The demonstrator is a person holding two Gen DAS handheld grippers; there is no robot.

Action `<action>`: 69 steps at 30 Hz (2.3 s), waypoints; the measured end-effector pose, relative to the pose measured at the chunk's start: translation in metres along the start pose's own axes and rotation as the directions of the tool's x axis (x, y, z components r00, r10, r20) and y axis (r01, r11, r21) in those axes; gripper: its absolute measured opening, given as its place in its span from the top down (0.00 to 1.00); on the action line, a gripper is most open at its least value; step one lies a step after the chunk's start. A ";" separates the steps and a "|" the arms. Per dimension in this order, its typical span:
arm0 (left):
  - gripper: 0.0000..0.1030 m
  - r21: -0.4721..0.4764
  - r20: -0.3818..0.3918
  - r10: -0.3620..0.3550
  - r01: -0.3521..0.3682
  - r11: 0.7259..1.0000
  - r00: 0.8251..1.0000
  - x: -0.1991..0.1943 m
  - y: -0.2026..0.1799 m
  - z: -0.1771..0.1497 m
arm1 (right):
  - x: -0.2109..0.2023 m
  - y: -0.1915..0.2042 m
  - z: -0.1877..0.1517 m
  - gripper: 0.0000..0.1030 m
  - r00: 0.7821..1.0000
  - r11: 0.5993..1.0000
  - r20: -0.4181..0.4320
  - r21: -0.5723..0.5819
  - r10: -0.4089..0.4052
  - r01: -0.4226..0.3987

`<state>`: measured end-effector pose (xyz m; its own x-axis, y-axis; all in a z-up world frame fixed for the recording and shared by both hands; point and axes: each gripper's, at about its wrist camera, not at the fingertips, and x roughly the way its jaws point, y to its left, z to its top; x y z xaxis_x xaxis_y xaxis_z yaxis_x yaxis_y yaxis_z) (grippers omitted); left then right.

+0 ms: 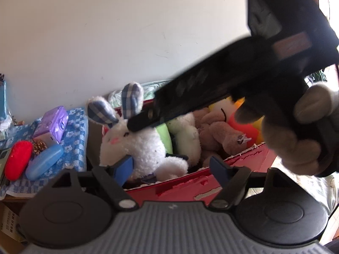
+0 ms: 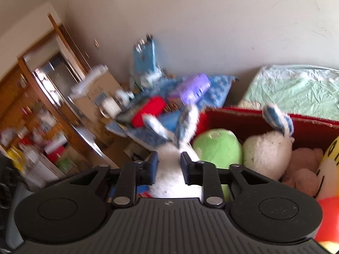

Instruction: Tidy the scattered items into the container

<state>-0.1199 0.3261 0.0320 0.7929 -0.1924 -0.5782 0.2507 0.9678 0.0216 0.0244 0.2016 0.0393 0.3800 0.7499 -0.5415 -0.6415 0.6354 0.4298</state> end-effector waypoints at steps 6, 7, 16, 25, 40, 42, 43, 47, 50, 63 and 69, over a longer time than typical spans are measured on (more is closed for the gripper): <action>0.20 0.017 -0.011 -0.005 0.006 1.000 1.000 0.007 -0.008 -0.011 | 0.003 -0.008 -0.010 0.80 0.998 1.000 -0.062 0.001 -0.025 0.025; 0.19 0.019 -0.011 -0.007 0.007 1.000 1.000 0.008 -0.009 -0.011 | 0.003 -0.009 -0.011 0.80 0.998 1.000 -0.063 0.004 -0.024 0.025; 0.19 0.012 0.001 -0.042 0.042 0.999 0.999 0.007 -0.017 -0.008 | -0.004 -0.010 -0.023 0.76 0.999 0.998 -0.040 0.048 -0.029 0.031; 0.20 -0.067 0.026 -0.043 0.045 0.997 0.999 0.006 -0.009 0.008 | -0.033 -0.013 -0.030 0.74 0.989 0.981 0.008 0.127 -0.148 0.146; 0.22 -0.115 -0.018 0.039 -0.041 0.992 0.999 0.022 -0.004 0.045 | -0.076 -0.014 -0.030 0.68 0.911 0.893 0.008 0.205 -0.411 0.401; 0.14 -0.108 -0.042 0.069 -0.073 0.992 0.997 0.024 -0.007 0.052 | -0.083 -0.011 -0.029 0.64 0.902 0.879 0.002 0.223 -0.432 0.421; 0.11 -0.097 -0.063 0.087 -0.093 0.991 0.994 0.026 -0.008 0.056 | -0.086 -0.010 -0.029 0.62 0.898 0.875 0.005 0.228 -0.440 0.427; 0.10 -0.094 -0.099 0.108 -0.117 0.989 0.989 0.030 -0.013 0.066 | -0.099 -0.005 -0.029 0.58 0.887 0.867 0.030 0.230 -0.461 0.442; 0.08 -0.112 -0.121 0.110 -0.124 0.986 0.986 0.030 -0.016 0.071 | -0.108 -0.004 -0.028 0.54 0.868 0.850 0.039 0.232 -0.494 0.473; 0.01 -0.193 -0.231 0.274 -0.320 0.928 0.934 0.036 -0.045 0.086 | -0.132 -0.023 -0.033 0.28 0.843 0.824 0.010 0.215 -0.538 0.524; 0.01 -0.216 -0.311 0.355 -0.429 0.877 0.882 0.041 -0.060 0.088 | -0.143 -0.032 -0.035 0.21 0.865 0.846 -0.024 0.199 -0.501 0.495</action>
<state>-0.0534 0.2459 0.0785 0.6153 0.2242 -0.7557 -0.2406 0.9664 0.0908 -0.0324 0.0673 0.0778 0.6338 0.3264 -0.7013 -0.2217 0.9452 0.2396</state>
